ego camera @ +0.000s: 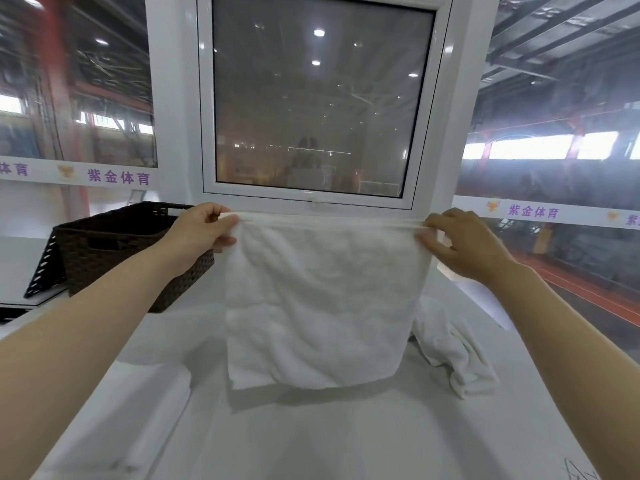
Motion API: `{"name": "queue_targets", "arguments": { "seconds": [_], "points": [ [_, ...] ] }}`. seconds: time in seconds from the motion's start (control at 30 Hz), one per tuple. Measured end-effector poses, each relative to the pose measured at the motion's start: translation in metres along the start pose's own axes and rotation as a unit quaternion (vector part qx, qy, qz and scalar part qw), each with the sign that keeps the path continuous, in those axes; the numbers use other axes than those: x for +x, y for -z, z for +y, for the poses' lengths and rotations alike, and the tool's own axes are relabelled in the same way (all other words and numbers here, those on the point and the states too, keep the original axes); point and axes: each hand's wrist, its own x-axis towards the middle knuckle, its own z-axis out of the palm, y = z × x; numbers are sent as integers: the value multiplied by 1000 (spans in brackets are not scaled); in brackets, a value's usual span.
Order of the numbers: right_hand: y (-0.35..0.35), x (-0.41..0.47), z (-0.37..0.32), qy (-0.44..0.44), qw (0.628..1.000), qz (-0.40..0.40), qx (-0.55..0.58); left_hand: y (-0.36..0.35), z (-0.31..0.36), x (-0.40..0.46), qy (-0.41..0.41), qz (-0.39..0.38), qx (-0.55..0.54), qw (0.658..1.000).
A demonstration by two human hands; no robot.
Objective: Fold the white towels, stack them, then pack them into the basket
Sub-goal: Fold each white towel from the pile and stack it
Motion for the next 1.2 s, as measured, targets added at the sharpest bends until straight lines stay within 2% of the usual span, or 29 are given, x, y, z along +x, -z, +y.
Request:
{"name": "queue_targets", "arguments": {
  "seconds": [0.07, 0.17, 0.27, 0.37, 0.53, 0.73, 0.8, 0.9, 0.93, 1.0, 1.1, 1.2],
  "points": [
    [-3, 0, -2, -17, 998, -54, 31, -1, -4, 1, 0, -17, 38, 999],
    [-3, -2, -1, -17, 997, 40, 62, -3, -4, -1, -7, -11, 45, 999],
    [-6, -3, -7, -66, 987, 18, 146, -3, -6, -3, -4, -1, 26, 1000],
    [-7, -5, -8, -111, 973, 42, 198, -4, -11, -8, 6, -28, 30, 999],
    [-8, -9, -3, -179, 932, -27, 315, 4, -14, -12, 24, -55, -7, 998],
    [-8, -10, 0, -179, 936, -152, 261, 2, -19, -8, 52, -53, 85, 994],
    [-12, -8, -2, -192, 926, -149, 287, 1, -21, -4, 55, -53, 53, 996],
    [-23, -5, -7, -239, 878, -122, 396, -3, -24, 1, 52, -44, 1, 998],
    [-27, -3, -8, -244, 873, -110, 407, -5, -25, 3, 47, -37, -3, 998],
    [-33, -1, -12, -244, 883, -77, 393, -8, -29, 8, 28, -9, 9, 1000],
    [-36, 1, -14, -220, 925, -26, 308, -10, -30, 9, -14, 45, 41, 998],
    [-36, 1, -12, -213, 935, -39, 281, -7, -27, 6, -41, 53, 103, 992]
  ]
}}
